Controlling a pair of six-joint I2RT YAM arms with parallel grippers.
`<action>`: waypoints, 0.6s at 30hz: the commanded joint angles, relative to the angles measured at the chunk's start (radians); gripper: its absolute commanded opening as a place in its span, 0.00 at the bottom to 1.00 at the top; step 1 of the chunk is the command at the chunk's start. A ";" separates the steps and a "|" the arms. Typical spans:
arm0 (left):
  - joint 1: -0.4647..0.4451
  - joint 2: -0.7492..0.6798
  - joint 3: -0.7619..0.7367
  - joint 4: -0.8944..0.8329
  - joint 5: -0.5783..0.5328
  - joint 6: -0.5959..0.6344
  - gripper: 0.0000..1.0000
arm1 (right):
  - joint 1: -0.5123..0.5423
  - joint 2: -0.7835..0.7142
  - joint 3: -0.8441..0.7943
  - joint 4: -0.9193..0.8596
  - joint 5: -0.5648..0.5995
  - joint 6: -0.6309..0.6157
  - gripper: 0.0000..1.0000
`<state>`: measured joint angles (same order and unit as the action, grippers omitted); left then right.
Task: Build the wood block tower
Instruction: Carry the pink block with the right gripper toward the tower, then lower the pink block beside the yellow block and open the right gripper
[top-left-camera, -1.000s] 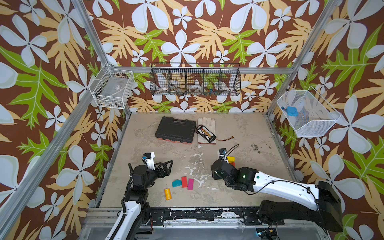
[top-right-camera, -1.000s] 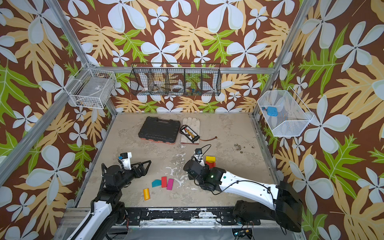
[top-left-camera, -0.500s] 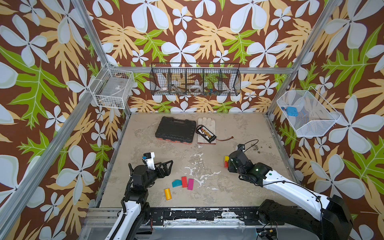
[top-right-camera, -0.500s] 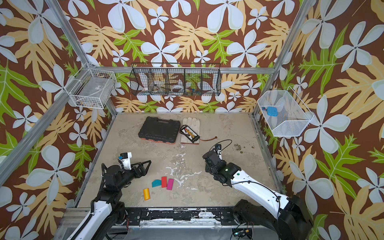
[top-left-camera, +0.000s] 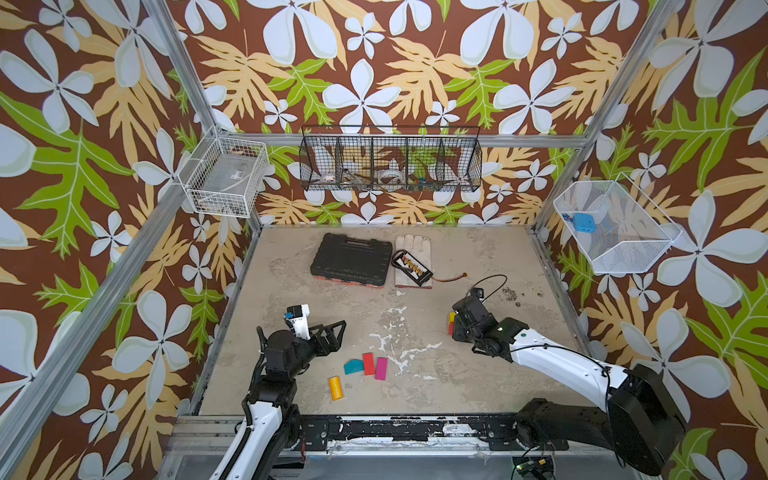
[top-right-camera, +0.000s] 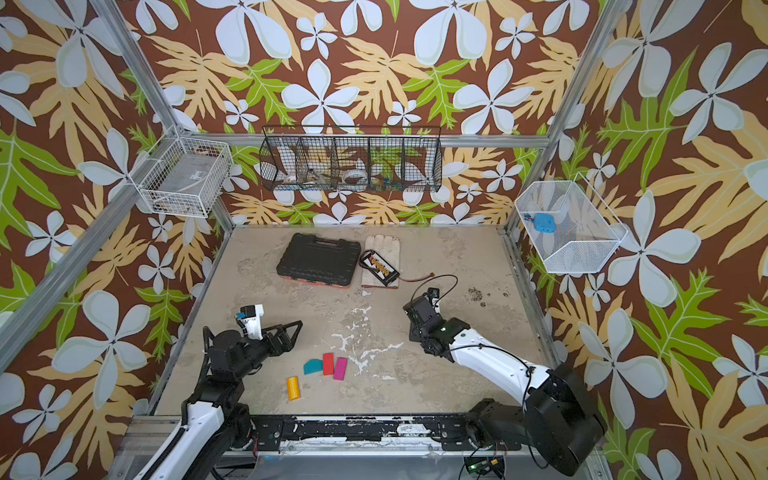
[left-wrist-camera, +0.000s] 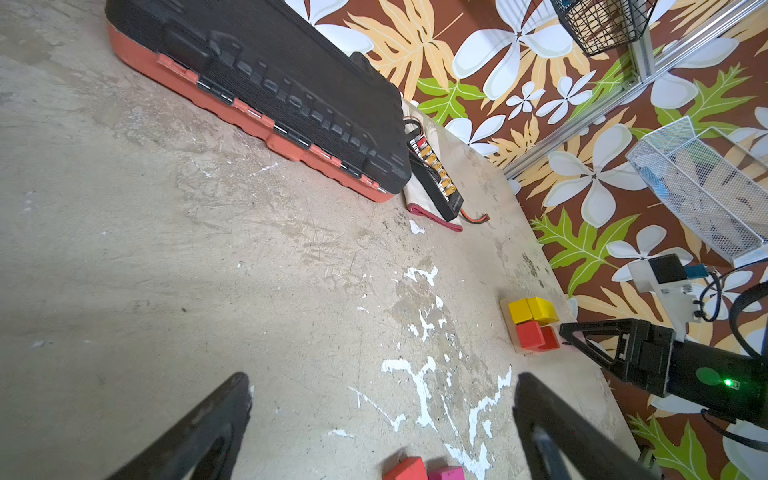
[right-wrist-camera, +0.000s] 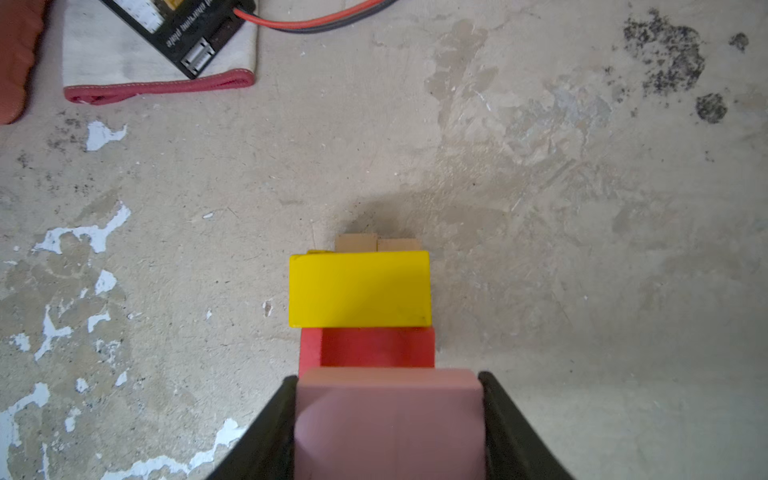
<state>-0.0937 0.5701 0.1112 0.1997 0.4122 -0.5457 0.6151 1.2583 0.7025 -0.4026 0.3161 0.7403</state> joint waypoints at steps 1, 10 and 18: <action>0.002 -0.001 -0.001 0.020 0.007 -0.002 1.00 | -0.003 0.009 0.016 0.022 0.006 0.002 0.35; 0.002 -0.003 -0.002 0.021 0.010 -0.002 1.00 | -0.005 0.050 0.032 0.031 0.000 -0.001 0.41; 0.001 -0.004 -0.001 0.020 0.010 -0.003 1.00 | -0.005 0.071 0.035 0.038 -0.003 -0.005 0.48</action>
<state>-0.0937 0.5667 0.1112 0.1997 0.4191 -0.5457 0.6098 1.3231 0.7296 -0.3813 0.3099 0.7399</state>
